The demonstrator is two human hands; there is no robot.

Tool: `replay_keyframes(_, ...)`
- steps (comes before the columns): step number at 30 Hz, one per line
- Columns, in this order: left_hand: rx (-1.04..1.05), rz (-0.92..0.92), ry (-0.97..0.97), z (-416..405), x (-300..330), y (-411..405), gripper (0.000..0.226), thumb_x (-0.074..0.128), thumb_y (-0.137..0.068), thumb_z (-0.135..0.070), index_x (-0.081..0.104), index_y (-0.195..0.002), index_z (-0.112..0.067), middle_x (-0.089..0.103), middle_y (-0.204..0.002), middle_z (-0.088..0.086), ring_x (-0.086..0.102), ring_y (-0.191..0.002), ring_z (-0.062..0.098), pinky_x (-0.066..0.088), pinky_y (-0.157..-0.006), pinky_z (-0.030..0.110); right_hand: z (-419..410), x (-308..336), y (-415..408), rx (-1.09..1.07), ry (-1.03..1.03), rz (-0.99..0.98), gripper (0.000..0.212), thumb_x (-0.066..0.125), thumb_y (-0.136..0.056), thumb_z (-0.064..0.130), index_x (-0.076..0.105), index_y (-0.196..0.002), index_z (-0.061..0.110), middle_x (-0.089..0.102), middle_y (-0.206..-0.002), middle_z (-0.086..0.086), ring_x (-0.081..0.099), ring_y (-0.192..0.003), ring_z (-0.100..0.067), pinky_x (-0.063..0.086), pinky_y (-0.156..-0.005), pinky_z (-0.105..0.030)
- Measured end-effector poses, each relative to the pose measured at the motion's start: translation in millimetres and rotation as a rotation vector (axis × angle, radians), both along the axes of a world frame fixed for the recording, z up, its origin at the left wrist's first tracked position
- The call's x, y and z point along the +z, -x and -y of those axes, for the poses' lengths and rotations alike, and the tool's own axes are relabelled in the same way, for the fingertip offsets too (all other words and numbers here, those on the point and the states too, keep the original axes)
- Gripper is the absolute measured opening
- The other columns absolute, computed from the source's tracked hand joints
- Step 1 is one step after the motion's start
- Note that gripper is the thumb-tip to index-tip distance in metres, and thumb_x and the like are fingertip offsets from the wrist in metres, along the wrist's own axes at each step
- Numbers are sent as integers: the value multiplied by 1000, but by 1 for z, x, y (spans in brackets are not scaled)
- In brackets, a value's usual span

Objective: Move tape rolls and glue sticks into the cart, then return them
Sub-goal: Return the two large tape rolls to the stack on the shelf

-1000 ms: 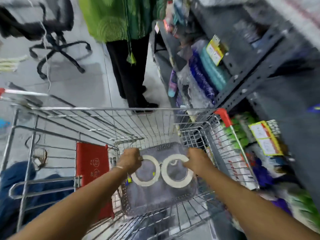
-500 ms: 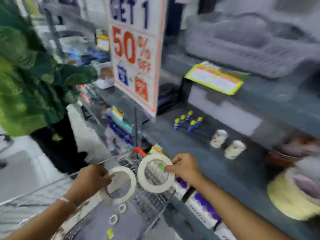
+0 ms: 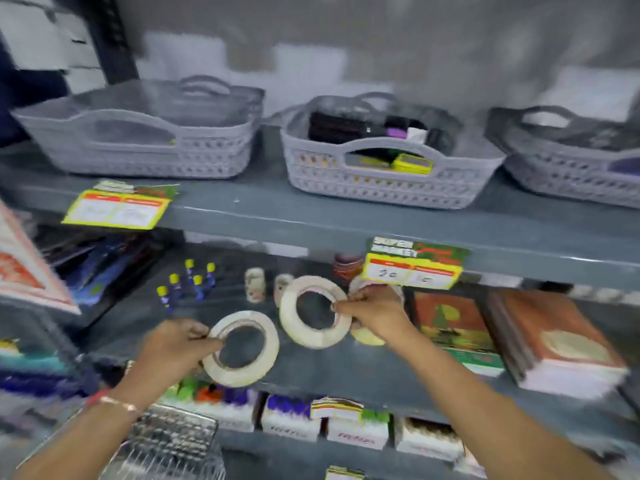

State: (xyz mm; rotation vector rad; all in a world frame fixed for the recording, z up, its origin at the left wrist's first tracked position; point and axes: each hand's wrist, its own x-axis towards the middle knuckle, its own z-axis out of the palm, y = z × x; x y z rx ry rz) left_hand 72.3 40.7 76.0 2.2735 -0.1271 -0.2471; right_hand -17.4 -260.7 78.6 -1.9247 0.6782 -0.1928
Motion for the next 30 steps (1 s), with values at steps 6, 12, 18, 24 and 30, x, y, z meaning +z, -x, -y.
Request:
replay_keyframes(6, -131, 2, 126, 76, -5, -3, 12, 84, -61, -18, 73, -60, -13, 66, -43, -7, 58, -36, 3, 45, -36, 16, 55, 7, 26, -269, -3, 57, 36, 86, -42, 30, 68, -71, 18, 72, -76, -4, 70, -71, -14, 61, -69, -34)
replay_keyframes(12, -236, -54, 167, 111, -11, -9, 16, 78, -64, -21, 74, -69, -7, 73, -59, 11, 62, -42, 17, 51, -44, 24, 86, -7, 13, -408, 24, 37, 31, 82, -48, 25, 68, -68, 6, 74, -73, -14, 73, -65, -24, 62, -69, -45)
replay_keyframes(18, -224, -61, 235, 132, -21, -22, 10, 75, -61, -11, 75, -69, -5, 71, -64, 13, 62, -46, 16, 54, -48, 24, 98, -21, 6, -419, 106, 19, 39, 82, -51, 25, 70, -74, -3, 74, -70, -14, 71, -54, -22, 63, -58, -41)
replay_keyframes(24, -195, -68, 275, 146, -22, -25, 19, 75, -65, -5, 72, -83, 0, 68, -66, 13, 60, -48, 17, 52, -42, 21, 102, -27, 1, -411, 163, -26, 37, 84, -57, 24, 67, -78, -2, 72, -70, -14, 69, -47, -21, 61, -53, -34)
replay_keyframes(30, -172, -25, 242, 170, -13, -28, 15, 74, -64, -14, 70, -69, -1, 59, -41, 5, 53, -28, 14, 46, -44, 21, 103, -31, -5, -387, 216, -47, 37, 82, -60, 24, 67, -81, -2, 73, -73, -13, 70, -54, -22, 63, -60, -37)
